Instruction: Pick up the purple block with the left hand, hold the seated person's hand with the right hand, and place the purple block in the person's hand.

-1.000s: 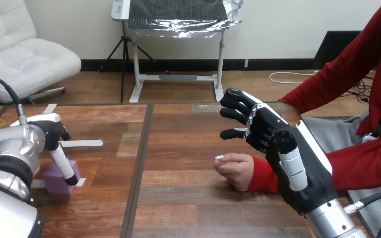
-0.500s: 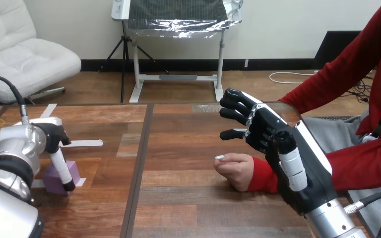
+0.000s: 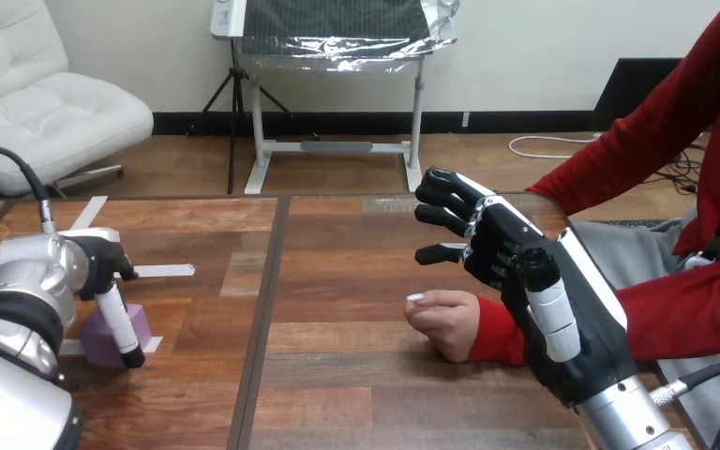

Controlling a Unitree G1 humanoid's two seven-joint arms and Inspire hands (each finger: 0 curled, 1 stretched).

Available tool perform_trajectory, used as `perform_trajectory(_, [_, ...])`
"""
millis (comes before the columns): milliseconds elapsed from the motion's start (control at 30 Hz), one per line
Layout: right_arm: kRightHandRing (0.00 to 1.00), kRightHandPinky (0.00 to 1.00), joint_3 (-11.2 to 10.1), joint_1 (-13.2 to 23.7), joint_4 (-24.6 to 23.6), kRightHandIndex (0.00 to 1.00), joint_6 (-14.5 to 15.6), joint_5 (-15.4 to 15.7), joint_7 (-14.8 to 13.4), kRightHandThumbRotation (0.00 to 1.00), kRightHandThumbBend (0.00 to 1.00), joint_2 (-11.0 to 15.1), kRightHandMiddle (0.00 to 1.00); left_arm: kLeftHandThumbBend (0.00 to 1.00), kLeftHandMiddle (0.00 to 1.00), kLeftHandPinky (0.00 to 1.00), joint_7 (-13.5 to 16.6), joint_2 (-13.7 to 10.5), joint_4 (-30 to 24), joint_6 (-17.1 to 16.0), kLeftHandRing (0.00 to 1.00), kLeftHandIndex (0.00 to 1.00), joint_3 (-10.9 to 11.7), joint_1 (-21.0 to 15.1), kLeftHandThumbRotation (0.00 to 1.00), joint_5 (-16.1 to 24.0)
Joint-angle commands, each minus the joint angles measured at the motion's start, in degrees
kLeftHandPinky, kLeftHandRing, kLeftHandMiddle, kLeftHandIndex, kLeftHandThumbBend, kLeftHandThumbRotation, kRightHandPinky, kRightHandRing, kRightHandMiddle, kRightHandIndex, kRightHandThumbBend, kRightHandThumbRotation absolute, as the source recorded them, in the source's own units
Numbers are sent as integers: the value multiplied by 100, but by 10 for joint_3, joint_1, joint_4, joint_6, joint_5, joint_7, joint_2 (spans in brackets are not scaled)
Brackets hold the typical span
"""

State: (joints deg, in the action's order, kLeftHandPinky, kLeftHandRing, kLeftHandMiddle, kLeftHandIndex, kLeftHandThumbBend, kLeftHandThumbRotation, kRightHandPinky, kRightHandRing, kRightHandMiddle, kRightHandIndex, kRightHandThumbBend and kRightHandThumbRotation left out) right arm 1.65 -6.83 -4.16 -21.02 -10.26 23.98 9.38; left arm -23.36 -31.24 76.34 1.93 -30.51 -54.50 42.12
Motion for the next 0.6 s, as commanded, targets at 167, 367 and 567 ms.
perform_trajectory(167, [87,71,-5,21,-17,87,-1,-3,-2,100,93,5,88,93,93,78,-15,-15,-11,-7,89,94,1,-48,12,-2])
perform_trajectory(367, [87,71,-5,20,-18,87,-1,-5,-2,100,93,5,88,90,94,81,-32,-15,-11,-7,90,95,0,-50,13,-1])
perform_trajectory(567, [87,71,-5,21,-18,87,0,-5,-1,100,93,5,88,89,95,84,-44,-13,-9,0,92,96,1,-53,12,-3])
